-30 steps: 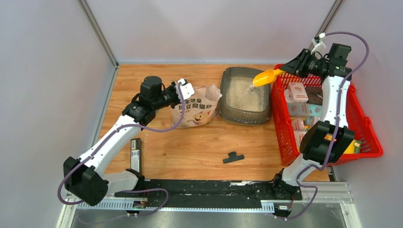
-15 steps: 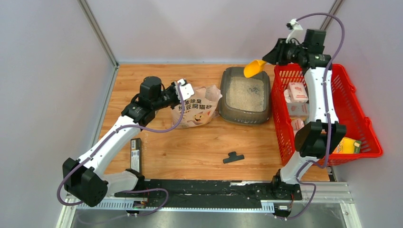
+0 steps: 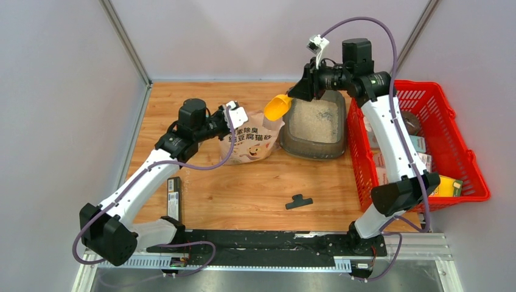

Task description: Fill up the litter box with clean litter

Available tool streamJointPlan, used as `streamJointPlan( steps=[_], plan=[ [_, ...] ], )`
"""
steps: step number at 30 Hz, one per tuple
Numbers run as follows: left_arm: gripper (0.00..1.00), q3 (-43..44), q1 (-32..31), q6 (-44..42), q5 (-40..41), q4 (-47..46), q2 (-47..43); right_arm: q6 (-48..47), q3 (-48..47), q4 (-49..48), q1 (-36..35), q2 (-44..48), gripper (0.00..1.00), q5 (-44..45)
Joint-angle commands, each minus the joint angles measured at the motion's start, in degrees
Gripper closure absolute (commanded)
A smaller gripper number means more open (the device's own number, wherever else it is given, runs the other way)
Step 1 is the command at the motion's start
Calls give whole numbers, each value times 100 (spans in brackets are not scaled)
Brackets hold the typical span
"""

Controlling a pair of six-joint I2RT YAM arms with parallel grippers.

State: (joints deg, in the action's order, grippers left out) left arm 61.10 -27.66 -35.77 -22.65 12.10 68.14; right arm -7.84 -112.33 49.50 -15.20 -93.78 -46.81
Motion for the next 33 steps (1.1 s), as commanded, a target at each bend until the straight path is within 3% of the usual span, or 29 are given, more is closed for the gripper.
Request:
streamJointPlan(
  steps=[1,4,9,12,17,20,26,33],
  plan=[
    [100,121,-64,175,-362,-1060,-433,-823,-419,551,-123,-70,100,206],
    [100,95,-64,211,-354,-1078,-486,-1167,-500,1009,-264,-316,100,443],
    [100,69,-64,369,-380,-1104,-565,-1010,-482,869,-580,-685,100,980],
    [100,42,-64,518,-371,-1166,-591,-615,-588,650,-896,-966,100,1453],
    [100,-10,-64,869,-302,-1464,-530,1027,-193,-360,-1265,-1055,100,3007],
    [100,-2,-64,949,-178,-1605,-477,1371,44,-607,-1371,-1090,100,3439],
    [100,103,-64,984,-46,-1904,-310,1293,308,-713,-1635,-1213,100,4433],
    [100,227,-64,1081,-46,-2168,-161,1161,932,-757,-1890,-1301,100,4602]
  ],
)
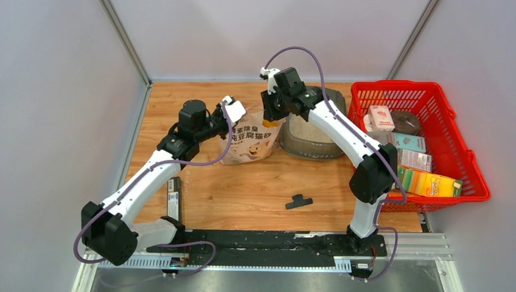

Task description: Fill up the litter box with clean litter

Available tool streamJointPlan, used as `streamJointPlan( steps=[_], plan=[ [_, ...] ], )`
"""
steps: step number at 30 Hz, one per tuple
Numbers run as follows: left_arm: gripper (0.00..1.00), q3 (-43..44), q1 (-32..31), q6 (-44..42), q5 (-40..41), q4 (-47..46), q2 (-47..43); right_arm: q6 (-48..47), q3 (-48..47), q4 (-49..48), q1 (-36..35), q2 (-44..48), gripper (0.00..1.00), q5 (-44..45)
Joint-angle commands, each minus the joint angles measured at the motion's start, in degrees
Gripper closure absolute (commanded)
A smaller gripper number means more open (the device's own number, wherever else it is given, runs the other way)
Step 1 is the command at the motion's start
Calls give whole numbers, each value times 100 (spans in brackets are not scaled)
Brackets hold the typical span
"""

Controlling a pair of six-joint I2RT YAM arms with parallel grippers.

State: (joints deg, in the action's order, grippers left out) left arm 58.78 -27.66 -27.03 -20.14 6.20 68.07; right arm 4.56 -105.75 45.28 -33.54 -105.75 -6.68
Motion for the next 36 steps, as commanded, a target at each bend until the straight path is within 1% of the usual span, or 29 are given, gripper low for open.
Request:
streamJointPlan(
  steps=[1,5,10,14,19,24,28,33,34,35,36],
  plan=[
    [100,467,-64,215,-306,-1612,-128,-52,353,-335,-91,-112,100,597],
    [100,537,-64,321,-324,-1692,-66,238,827,-353,-126,-165,100,510],
    [100,564,-64,575,-368,-1858,22,528,1171,-362,-214,-261,100,396],
    [100,669,-64,751,-420,-1955,197,949,1329,-406,-214,-480,100,-130],
    [100,784,-64,822,-429,-2008,338,1328,1189,-563,-214,-736,100,-685],
    [100,828,-64,752,-412,-1859,321,1644,1048,-792,-171,-841,100,-1528],
    [100,863,-64,585,-412,-1710,312,1995,1013,-1125,83,-850,100,-2231],
    [100,986,-64,365,-333,-1420,338,2286,1004,-1538,427,-912,100,-3365],
    [100,1012,-64,330,-324,-1376,347,2391,1022,-1783,540,-929,100,-3558],
    [100,1082,-64,286,-332,-1323,338,2609,1004,-1916,594,-1008,100,-3995],
    [100,1109,-64,233,-324,-1227,356,2690,978,-2013,629,-1043,100,-4156]
  ],
)
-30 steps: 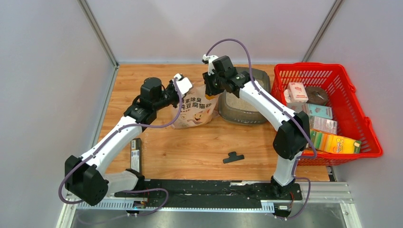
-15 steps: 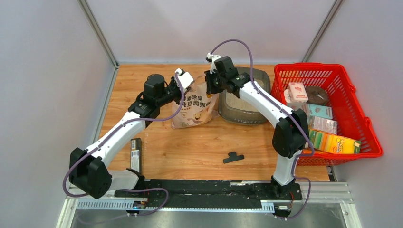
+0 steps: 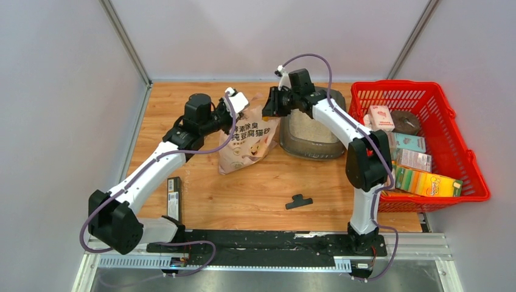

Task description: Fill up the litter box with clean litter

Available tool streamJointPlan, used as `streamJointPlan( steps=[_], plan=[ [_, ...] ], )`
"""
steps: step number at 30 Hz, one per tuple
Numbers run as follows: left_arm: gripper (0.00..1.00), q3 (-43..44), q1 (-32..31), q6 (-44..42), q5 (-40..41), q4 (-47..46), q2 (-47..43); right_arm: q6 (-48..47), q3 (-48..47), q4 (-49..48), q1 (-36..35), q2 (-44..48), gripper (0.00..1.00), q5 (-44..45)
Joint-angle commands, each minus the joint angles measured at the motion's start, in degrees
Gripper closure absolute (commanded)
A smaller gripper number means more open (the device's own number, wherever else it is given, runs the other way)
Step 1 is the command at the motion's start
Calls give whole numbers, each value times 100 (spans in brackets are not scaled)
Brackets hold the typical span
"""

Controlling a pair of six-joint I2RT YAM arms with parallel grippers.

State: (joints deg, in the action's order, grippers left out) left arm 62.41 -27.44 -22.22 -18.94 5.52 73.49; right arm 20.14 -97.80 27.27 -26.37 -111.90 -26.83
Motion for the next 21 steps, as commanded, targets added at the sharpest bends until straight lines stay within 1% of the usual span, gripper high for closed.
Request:
streamJointPlan(
  steps=[1,5,8,13,15,21],
  plan=[
    [100,781,-86,-274,-435,-1106,-186,1202,121,-352,-18,-447,100,-2255],
    [100,983,-86,-529,-418,-842,-142,1703,59,-827,97,-535,100,-3054],
    [100,1123,-86,-748,-418,-684,-116,2081,94,-1109,237,-500,100,-3302],
    [100,1247,-86,-1179,-540,-587,-116,2354,86,-1127,562,-281,100,-3434],
    [100,1291,-86,-1433,-576,-439,-142,2354,68,-1083,650,-201,100,-3496],
    [100,1388,-86,-1926,-664,-490,-151,2354,191,-1013,984,159,100,-3513]
  ],
)
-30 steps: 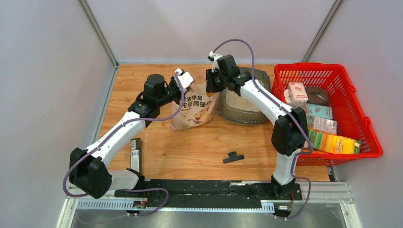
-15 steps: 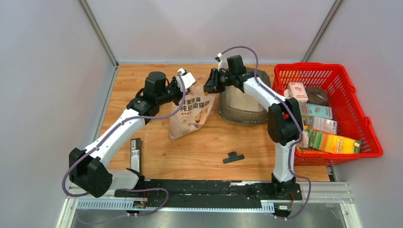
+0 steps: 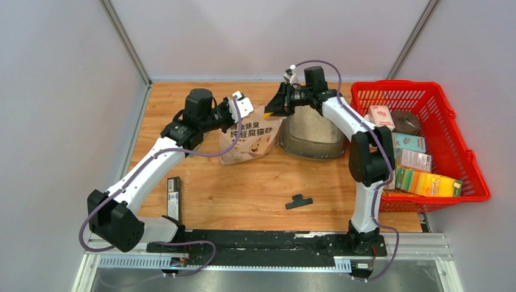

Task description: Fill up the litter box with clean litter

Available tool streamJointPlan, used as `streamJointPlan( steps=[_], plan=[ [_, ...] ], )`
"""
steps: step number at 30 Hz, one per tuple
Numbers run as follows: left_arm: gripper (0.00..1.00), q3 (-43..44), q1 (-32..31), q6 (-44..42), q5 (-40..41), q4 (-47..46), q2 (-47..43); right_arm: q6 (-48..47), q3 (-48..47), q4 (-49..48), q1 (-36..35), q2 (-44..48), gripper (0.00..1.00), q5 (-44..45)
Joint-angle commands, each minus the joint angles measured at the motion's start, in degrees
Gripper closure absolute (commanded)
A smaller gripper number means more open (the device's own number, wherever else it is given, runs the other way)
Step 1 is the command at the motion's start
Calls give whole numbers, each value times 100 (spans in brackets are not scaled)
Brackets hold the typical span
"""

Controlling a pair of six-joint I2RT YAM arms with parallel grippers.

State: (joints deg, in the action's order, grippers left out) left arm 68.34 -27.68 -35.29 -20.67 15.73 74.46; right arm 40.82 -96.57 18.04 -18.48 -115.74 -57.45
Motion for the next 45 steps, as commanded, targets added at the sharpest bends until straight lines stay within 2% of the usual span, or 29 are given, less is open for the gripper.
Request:
streamJointPlan(
  steps=[1,10,14,20,23,34,39,45],
  plan=[
    [100,795,-62,-672,-517,-1528,-256,304,121,-99,309,570,100,-434],
    [100,374,-132,-1709,-860,-1380,-678,594,262,-64,968,878,100,-293],
    [100,347,-194,-1701,-676,-1265,-713,726,533,-143,1048,1124,100,-170],
    [100,303,-238,-1841,-491,-1001,-792,1462,1017,-1082,1224,1159,100,-275],
    [100,294,-246,-1859,-439,-931,-784,2024,1360,-1960,1426,1247,100,-389],
    [100,233,-246,-1420,-175,-1282,-617,1781,1606,-2086,1689,1537,100,-759],
    [100,461,-246,-550,194,-1467,-485,1658,1957,-1857,1751,1888,100,-627],
    [100,444,-246,-549,168,-1520,-476,1903,2205,-2261,2015,1880,100,-706]
  ],
)
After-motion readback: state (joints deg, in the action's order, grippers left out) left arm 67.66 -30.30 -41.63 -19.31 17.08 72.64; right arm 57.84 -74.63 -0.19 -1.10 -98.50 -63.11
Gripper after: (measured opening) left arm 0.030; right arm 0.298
